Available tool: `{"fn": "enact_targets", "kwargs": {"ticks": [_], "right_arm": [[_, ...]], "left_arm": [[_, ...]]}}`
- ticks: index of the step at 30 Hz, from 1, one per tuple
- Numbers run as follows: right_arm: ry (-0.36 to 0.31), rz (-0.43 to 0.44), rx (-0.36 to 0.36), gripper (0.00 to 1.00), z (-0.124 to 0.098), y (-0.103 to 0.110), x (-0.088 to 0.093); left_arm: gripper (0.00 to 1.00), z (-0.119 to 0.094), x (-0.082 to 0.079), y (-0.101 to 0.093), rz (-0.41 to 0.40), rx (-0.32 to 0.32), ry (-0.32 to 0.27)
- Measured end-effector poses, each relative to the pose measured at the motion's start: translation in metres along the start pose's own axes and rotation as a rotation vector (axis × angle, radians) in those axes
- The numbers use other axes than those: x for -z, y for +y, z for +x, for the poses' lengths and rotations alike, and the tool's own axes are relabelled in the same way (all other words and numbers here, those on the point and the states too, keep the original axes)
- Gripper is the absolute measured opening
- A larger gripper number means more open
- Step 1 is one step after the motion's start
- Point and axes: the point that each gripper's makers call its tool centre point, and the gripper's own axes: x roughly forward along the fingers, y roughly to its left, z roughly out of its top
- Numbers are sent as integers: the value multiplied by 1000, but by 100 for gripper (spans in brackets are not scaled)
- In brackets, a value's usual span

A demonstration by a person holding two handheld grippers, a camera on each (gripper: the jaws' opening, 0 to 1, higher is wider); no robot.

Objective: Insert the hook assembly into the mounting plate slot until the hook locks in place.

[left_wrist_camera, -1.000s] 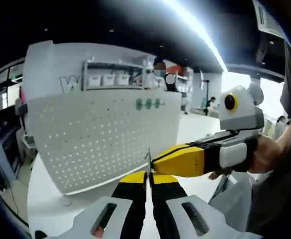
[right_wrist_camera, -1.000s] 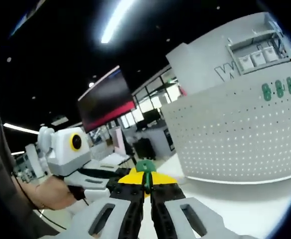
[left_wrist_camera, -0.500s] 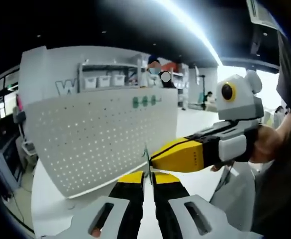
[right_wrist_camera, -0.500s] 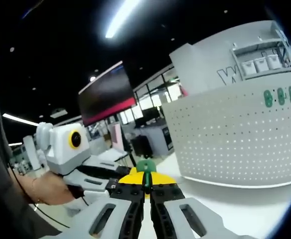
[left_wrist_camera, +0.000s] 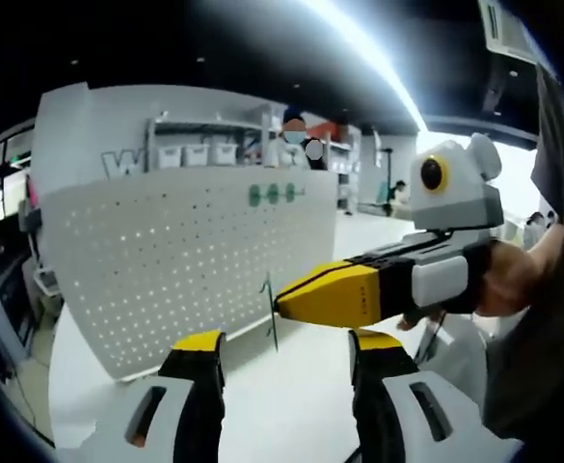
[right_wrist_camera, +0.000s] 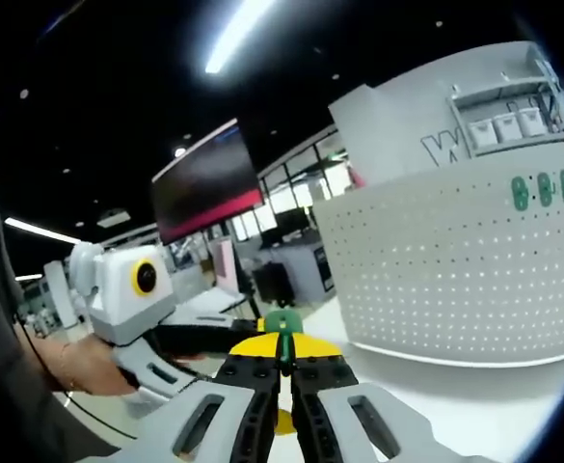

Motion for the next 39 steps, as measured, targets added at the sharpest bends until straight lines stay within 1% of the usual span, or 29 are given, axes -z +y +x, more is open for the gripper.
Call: {"fn": "enact_targets", "kwargs": {"ticks": [3, 7, 9, 12, 16, 19, 23, 28, 33, 36, 39], "right_arm": [[4, -3, 11, 0, -1, -6, 1], [7, -5, 25, 0, -3, -13, 2], [11, -9, 33, 0, -4, -17, 3], [17, -11, 42, 0, -5, -21, 5], [17, -12, 52, 0, -7, -25, 5], [16, -12, 57, 0, -7, -27, 4], [14, -16, 64, 0, -8, -30, 3], [15, -13, 76, 0, -9, -34, 4], [12, -13, 93, 0, -11, -40, 4], [6, -10, 108, 0, -12, -46, 2], [0, -16, 135, 0, -14, -58, -1]], "left_arm": [[66, 1, 3, -2, -7, 7, 8], [72, 2, 6, -6, -18, 21, 20], [77, 3, 6, -9, -44, 36, 20], [84, 3, 4, -12, -70, 48, 3], [87, 4, 0, -14, -83, 62, -13], [93, 6, -1, -17, -90, 77, -9], [95, 8, -2, -24, -82, 98, -7], [99, 9, -4, -25, -112, 109, -21], [100, 7, -7, -20, -143, 96, -38], [100, 6, -8, -15, -161, 77, -45], [100, 4, -9, -10, -175, 65, -55]]}}
